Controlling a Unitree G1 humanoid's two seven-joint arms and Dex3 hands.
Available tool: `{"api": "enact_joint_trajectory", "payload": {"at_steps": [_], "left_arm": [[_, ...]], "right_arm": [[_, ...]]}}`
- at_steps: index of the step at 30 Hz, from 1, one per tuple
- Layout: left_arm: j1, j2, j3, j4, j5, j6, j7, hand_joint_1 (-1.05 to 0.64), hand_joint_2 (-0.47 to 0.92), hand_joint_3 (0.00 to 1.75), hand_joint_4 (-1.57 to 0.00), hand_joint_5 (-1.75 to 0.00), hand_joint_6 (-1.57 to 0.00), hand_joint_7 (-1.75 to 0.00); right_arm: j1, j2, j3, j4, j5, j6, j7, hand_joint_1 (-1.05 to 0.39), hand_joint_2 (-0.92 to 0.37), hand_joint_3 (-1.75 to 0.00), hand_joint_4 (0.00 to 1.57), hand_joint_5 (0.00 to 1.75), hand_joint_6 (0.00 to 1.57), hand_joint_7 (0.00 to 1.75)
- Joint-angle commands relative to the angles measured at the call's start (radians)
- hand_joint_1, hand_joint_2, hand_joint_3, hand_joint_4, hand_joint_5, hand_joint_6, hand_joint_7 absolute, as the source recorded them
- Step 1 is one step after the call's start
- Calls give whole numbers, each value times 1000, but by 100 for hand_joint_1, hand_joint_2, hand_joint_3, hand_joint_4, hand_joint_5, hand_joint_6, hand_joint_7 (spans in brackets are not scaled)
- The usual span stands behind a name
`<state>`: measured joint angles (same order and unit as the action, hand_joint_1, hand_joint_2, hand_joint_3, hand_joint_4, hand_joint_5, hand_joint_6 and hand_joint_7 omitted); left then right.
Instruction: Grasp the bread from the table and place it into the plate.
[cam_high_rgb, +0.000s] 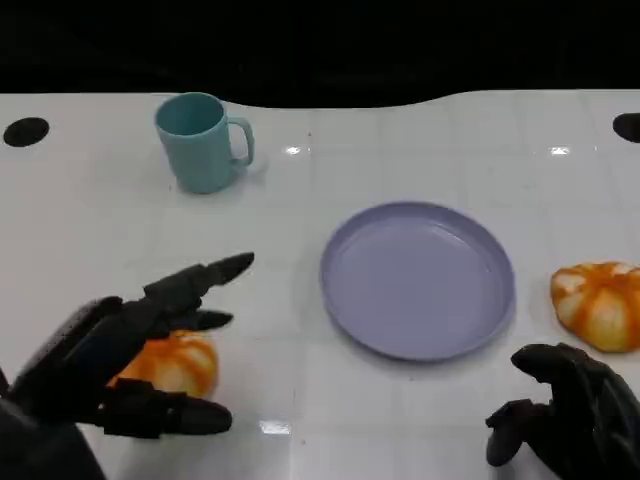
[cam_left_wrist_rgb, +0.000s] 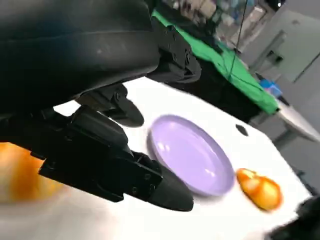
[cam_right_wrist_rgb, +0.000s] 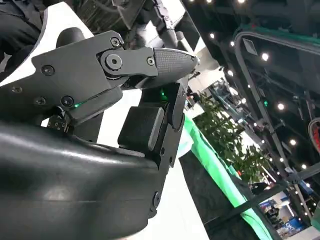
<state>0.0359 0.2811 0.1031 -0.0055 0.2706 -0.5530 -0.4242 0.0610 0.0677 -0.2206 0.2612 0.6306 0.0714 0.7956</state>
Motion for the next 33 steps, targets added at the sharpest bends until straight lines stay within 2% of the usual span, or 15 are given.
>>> {"api": "enact_joint_trajectory", "payload": {"at_steps": [1, 8, 14, 15, 16, 17, 18, 21, 25, 28, 33], "left_arm": [[45, 51, 9, -152, 255, 78, 131, -83, 90, 1, -53, 0, -11, -1], [75, 93, -44, -261, 575, 192, 254, -85, 85, 0, -46, 0, -7, -2], [66, 115, -115, -337, 713, 356, 155, -83, 78, 0, -46, -2, -6, -4], [63, 119, -124, -343, 717, 373, 144, -81, 75, 1, -36, -33, -3, -26], [61, 122, -131, -347, 719, 385, 139, -81, 74, 1, -18, -89, -2, -39], [53, 126, -146, -352, 741, 411, 110, -80, 73, 1, -9, -121, -1, -46], [44, 129, -160, -353, 759, 435, 87, -84, 73, 1, -4, -142, 0, -56], [15, 146, -192, -334, 772, 475, 40, -86, 72, 1, 0, -158, 0, -75], [-19, 164, -226, -300, 767, 512, -1, -86, 72, 1, 0, -159, 0, -82], [-71, 172, -263, -231, 777, 545, -28, -89, 72, 0, 0, -162, 0, -93], [-126, 174, -318, -125, 779, 581, -17, -89, 71, 0, 0, -160, 0, -100]], "right_arm": [[12, -6, -1, -13, 1, -7, -10, -54, -80, -45, 157, 59, 157, 18], [22, 3, 2, -22, -1, -15, -15, -54, -81, -44, 157, 61, 157, 19], [29, 2, 5, -22, 5, -12, -5, -54, -83, -43, 157, 58, 157, 18], [30, 3, 5, -23, 5, -13, -5, -54, -83, -43, 157, 58, 157, 18], [31, 3, 5, -23, 5, -14, -5, -54, -83, -43, 157, 58, 157, 18], [31, 4, 5, -23, 6, -17, -2, -54, -83, -43, 157, 58, 157, 18], [32, 4, 5, -23, 8, -17, 0, -55, -83, -43, 157, 58, 157, 18], [31, 0, 4, -21, 10, -14, 8, -56, -82, -42, 157, 57, 157, 16], [33, 2, 5, -25, 5, -21, 8, -55, -83, -42, 157, 57, 157, 16], [37, 3, 7, -30, 0, -23, -1, -55, -83, -41, 157, 58, 157, 17], [37, 1, 8, -29, 3, -26, 1, -55, -84, -40, 157, 59, 157, 17]]}}
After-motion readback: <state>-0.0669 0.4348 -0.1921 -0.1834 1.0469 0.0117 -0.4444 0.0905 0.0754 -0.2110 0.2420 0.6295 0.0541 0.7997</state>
